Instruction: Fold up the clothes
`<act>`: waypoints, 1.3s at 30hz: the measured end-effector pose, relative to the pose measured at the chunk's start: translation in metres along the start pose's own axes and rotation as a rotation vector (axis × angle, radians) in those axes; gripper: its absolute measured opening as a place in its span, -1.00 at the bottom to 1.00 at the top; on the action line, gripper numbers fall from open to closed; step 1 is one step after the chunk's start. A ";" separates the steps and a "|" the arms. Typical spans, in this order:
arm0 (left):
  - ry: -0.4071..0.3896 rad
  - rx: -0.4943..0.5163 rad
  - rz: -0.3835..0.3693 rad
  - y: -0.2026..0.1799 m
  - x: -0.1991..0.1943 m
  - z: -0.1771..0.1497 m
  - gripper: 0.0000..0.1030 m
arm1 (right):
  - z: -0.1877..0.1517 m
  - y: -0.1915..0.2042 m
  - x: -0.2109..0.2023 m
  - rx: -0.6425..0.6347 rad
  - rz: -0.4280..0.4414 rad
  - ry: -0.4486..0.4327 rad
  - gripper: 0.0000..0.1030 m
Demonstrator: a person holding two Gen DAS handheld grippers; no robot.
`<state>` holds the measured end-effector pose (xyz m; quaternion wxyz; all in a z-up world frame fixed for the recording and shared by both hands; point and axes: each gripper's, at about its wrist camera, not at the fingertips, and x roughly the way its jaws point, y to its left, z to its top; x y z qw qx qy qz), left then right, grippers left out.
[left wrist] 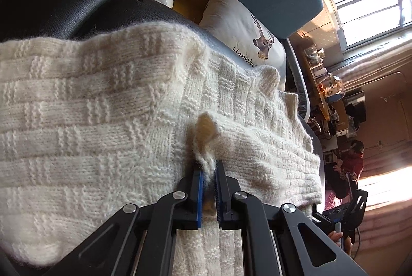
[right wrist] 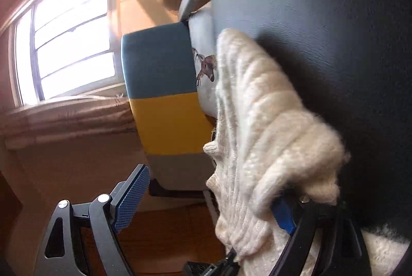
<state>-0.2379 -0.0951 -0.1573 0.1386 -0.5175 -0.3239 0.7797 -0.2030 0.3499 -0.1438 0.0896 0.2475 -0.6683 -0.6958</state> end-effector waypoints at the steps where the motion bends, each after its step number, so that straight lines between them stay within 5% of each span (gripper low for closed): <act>1: -0.001 0.001 0.000 0.000 0.000 0.000 -0.80 | 0.007 0.003 -0.004 -0.038 -0.027 -0.021 0.72; 7: -0.004 0.039 0.013 -0.002 0.000 -0.003 -0.80 | 0.043 -0.011 -0.022 -0.053 -0.077 -0.024 0.69; 12: -0.005 0.034 0.013 -0.003 0.000 -0.003 -0.80 | 0.029 -0.001 -0.036 -0.165 -0.140 0.147 0.69; 16: 0.006 0.012 -0.017 0.002 0.000 0.000 -0.80 | 0.018 0.034 -0.053 -0.396 -0.253 0.192 0.72; 19: 0.028 -0.011 -0.054 0.006 -0.001 0.004 -0.80 | 0.010 0.063 -0.028 -0.583 -0.321 0.256 0.72; 24: 0.060 -0.071 -0.130 0.008 -0.008 0.013 -0.38 | -0.013 0.078 0.033 -0.869 -0.571 0.369 0.72; 26: 0.052 -0.063 -0.127 0.003 -0.011 0.014 -0.21 | -0.016 0.068 0.047 -0.893 -0.642 0.389 0.72; 28: 0.042 -0.021 -0.073 -0.005 -0.008 0.015 -0.29 | -0.015 0.062 0.051 -0.879 -0.655 0.392 0.72; 30: 0.015 0.055 0.001 -0.018 -0.008 0.016 -0.82 | -0.012 0.064 0.048 -0.862 -0.639 0.370 0.72; 31: -0.015 0.082 -0.011 -0.024 -0.013 0.015 -0.87 | -0.009 0.067 0.046 -0.850 -0.614 0.354 0.72; 33: -0.056 0.122 -0.005 -0.032 -0.022 0.012 -0.87 | -0.003 0.075 0.038 -0.820 -0.545 0.318 0.72; 39: -0.013 0.155 0.158 -0.022 -0.012 0.007 -0.81 | 0.005 0.053 0.054 -0.794 -0.646 0.372 0.69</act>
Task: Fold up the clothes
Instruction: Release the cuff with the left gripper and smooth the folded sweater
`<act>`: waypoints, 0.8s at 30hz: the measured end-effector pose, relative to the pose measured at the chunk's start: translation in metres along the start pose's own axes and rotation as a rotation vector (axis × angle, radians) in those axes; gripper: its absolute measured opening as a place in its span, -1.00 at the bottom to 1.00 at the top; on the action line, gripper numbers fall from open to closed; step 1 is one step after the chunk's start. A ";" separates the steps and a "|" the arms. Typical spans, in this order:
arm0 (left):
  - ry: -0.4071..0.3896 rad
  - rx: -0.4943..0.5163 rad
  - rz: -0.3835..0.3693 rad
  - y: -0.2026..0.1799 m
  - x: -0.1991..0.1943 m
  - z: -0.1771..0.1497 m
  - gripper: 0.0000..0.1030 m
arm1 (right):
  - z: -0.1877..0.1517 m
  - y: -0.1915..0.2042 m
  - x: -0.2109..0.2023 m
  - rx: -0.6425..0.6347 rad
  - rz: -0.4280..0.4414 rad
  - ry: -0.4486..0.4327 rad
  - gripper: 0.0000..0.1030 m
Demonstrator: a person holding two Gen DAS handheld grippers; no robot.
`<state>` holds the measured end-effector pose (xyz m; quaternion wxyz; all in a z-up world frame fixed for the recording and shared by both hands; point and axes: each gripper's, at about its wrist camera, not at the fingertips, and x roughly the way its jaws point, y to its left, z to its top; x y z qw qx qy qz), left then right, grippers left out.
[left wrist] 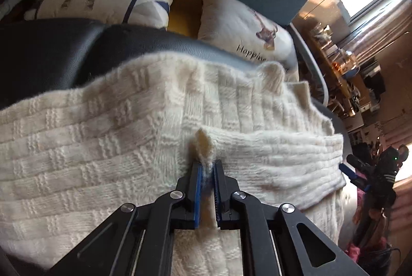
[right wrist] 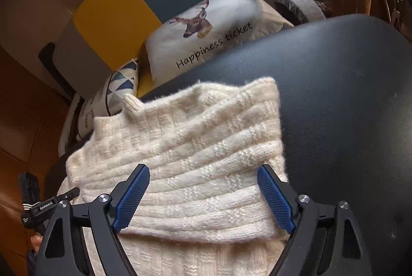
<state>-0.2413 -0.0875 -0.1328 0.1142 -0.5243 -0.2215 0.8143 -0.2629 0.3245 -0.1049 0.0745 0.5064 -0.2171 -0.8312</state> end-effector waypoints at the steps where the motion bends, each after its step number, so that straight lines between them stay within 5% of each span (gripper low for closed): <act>1: -0.001 -0.018 -0.009 0.002 -0.003 0.000 -0.74 | 0.001 -0.001 0.001 -0.002 0.007 0.008 0.69; 7: -0.111 0.009 -0.100 -0.023 -0.046 0.005 -0.26 | 0.026 -0.011 -0.025 0.052 0.177 -0.051 0.69; 10: -0.105 0.086 -0.089 -0.049 -0.037 0.003 -0.25 | 0.050 -0.013 -0.023 0.086 0.244 -0.042 0.69; 15: -0.007 0.170 -0.004 -0.064 0.008 -0.011 -0.25 | 0.063 -0.024 0.027 0.100 0.080 0.099 0.63; 19: 0.004 0.239 0.028 -0.054 0.018 -0.026 -0.32 | 0.050 -0.028 0.021 0.004 -0.003 0.087 -0.01; 24: 0.028 0.262 0.048 -0.056 0.017 -0.020 -0.35 | 0.044 -0.041 -0.002 0.039 0.073 0.049 -0.15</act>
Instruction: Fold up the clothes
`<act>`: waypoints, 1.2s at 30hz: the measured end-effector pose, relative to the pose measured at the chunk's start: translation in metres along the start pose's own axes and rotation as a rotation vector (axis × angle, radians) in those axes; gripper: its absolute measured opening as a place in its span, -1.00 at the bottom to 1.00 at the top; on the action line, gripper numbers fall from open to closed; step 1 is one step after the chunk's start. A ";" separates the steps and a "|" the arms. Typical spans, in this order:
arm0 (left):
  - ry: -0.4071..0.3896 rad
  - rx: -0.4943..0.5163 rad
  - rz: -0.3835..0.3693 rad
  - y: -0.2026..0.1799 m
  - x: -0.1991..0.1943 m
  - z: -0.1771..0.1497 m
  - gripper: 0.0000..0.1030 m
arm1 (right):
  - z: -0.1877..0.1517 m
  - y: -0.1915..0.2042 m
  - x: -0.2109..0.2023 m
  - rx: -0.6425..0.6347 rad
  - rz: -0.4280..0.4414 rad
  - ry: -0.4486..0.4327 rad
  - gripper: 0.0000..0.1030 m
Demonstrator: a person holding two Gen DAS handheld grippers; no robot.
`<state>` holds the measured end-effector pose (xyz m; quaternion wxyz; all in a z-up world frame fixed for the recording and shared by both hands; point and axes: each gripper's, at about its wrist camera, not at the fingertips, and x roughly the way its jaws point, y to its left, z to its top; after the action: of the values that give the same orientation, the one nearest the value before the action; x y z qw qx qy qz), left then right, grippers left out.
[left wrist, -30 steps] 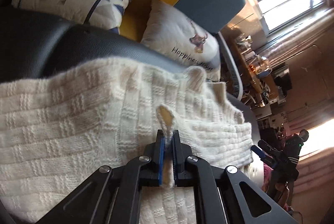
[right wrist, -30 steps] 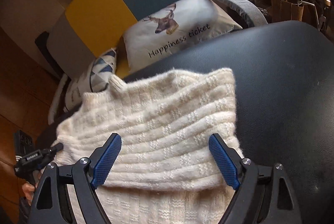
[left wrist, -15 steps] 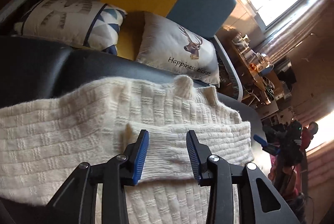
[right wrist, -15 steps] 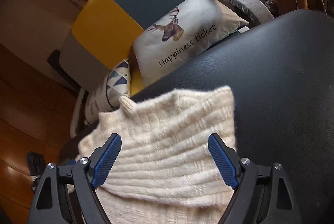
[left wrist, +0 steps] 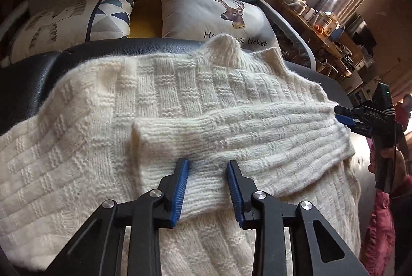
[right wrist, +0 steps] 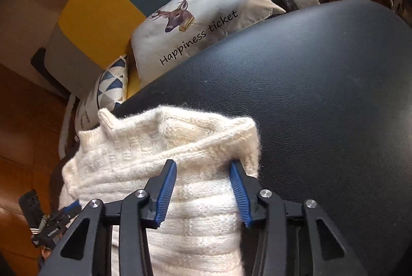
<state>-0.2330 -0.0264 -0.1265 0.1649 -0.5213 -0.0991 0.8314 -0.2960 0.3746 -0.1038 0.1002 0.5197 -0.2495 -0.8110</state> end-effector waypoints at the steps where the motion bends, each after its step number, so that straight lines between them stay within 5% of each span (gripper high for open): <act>1: -0.009 -0.001 0.006 -0.003 -0.005 0.001 -0.35 | -0.001 0.003 -0.008 -0.008 0.014 -0.012 -0.08; 5: -0.049 0.031 -0.010 -0.021 -0.019 -0.005 -0.34 | -0.020 0.040 -0.018 -0.163 0.103 0.054 -0.08; 10: -0.035 0.074 -0.018 -0.040 -0.011 -0.028 -0.33 | -0.040 0.049 0.016 -0.260 -0.091 0.233 -0.13; 17: -0.046 0.069 0.023 -0.044 -0.010 -0.045 -0.33 | -0.044 0.044 0.003 -0.236 -0.132 0.124 -0.19; 23: -0.105 0.028 -0.045 -0.049 -0.055 -0.077 -0.33 | -0.099 0.059 -0.040 -0.312 0.039 0.148 -0.14; 28: -0.077 0.068 -0.061 -0.059 -0.072 -0.136 -0.33 | -0.146 0.034 -0.032 -0.315 -0.146 0.237 -0.13; 36: -0.037 0.109 -0.045 -0.044 -0.076 -0.192 -0.33 | -0.180 0.011 -0.054 -0.292 -0.180 0.115 -0.13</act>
<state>-0.0219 -0.0156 -0.1322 0.2099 -0.4936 -0.0683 0.8412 -0.1121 0.3337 -0.1156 0.1158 0.5655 -0.0755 -0.8131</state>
